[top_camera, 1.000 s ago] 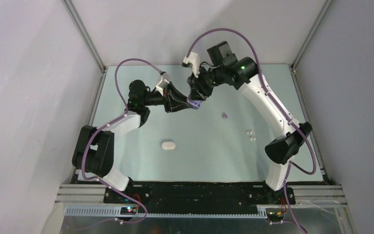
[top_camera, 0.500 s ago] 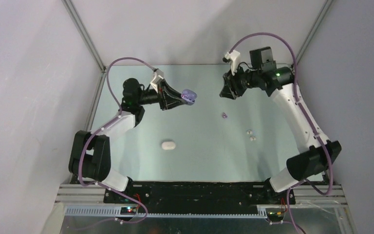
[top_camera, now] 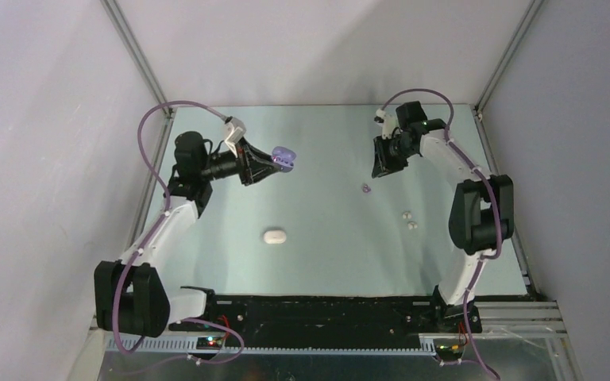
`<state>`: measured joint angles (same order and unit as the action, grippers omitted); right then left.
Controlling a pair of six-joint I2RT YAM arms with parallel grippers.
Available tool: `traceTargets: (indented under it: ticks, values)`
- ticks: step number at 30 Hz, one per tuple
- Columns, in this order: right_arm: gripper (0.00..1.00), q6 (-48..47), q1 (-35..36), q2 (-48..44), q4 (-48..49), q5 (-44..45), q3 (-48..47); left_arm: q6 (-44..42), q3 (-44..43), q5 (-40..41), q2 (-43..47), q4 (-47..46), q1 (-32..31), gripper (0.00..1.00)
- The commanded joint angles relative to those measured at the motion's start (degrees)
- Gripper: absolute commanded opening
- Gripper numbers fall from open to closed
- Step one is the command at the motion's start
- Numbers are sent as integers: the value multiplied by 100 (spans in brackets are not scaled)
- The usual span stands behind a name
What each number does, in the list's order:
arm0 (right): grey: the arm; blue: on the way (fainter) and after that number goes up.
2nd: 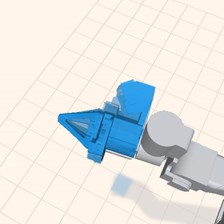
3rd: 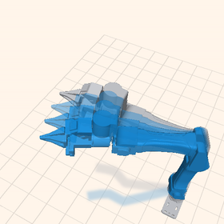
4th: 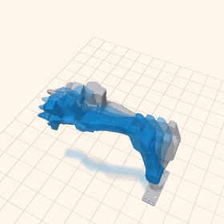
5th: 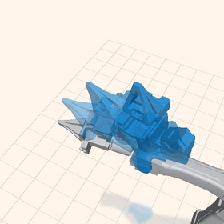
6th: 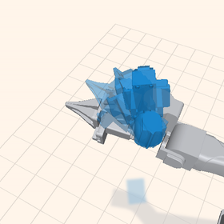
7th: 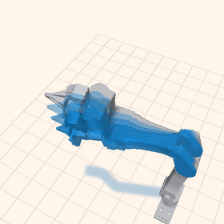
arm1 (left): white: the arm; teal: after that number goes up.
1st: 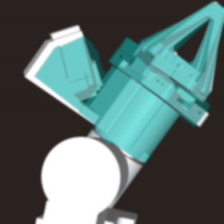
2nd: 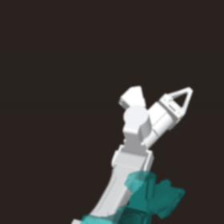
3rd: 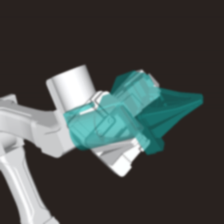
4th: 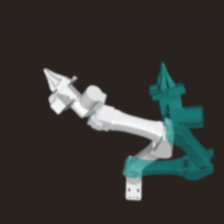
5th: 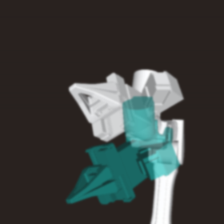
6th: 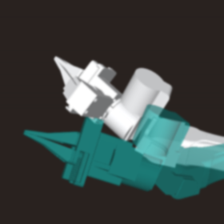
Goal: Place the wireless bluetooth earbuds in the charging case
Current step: Move the earbud to the center of the board.
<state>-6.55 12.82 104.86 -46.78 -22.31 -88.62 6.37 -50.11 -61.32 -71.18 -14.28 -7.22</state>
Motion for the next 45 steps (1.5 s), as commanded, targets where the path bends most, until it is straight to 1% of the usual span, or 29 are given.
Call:
traceTargets:
  ticks: [1,3,7,14,17,19,20,21,22,23,24,25,26,27,28,31,34,37,39,42,45]
  values:
    - [27,1273,-194,541,306,-64,-279,-682,-240,216,216,934,129,0]
    - [27,1326,-213,905,275,-127,-385,-859,-243,252,254,1155,152,0]
    - [27,1369,-231,1311,248,-99,-553,-1108,-270,279,307,1547,191,0]
    - [27,1410,-269,1632,359,-11,-698,-1204,-303,333,294,1723,210,0]
    - [28,1157,-265,1638,352,-246,-791,-1238,-326,338,288,1767,208,0]
    - [30,611,-250,1564,278,-575,-902,-1293,-352,333,291,1811,216,0]
    - [31,20,-234,1533,215,-688,-1008,-1312,-356,327,296,1822,219,0]
    - [32,-309,-174,1466,69,-859,-1092,-1336,-365,325,292,1828,225,0]
    - [33,-1008,-135,1427,-21,-905,-1111,-1346,-367,321,285,1807,233,0]
    - [36,-1354,-35,1341,-190,-953,-1124,-1347,-363,322,278,1794,236,0]
    - [37,-2087,76,1253,-265,-1004,-1110,-1340,-360,320,266,1764,236,0]
    - [40,-2434,131,1211,-442,-1017,-1064,-1331,-356,317,260,1741,242,0]
    - [41,-3163,227,1122,-514,-1018,-1023,-1314,-350,321,251,1691,246,0]
    - [44,-3522,286,1079,-669,-1024,-917,-1301,-341,322,248,1665,247,0]
    - [45,-4281,369,977,-716,-1007,-835,-1275,-333,316,234,1615,243,0]
    - [49,-5582,426,854,-717,-937,-515,-1240,-317,297,227,1561,243,0]
    - [52,-6257,378,939,-884,-953,-606,-1235,-327,270,222,1564,245,0]
    - [60,-6807,352,1087,-1049,-919,-794,-1241,-310,258,239,1595,254,0]
    - [63,-7037,355,1197,-1116,-845,-869,-1243,-306,260,271,1607,253,0]
    - [65,-7378,368,1333,-1207,-701,-887,-1266,-280,265,300,1650,265,0]
    - [65,-7790,390,1396,-1192,-544,-806,-1267,-258,271,327,1657,273,0]
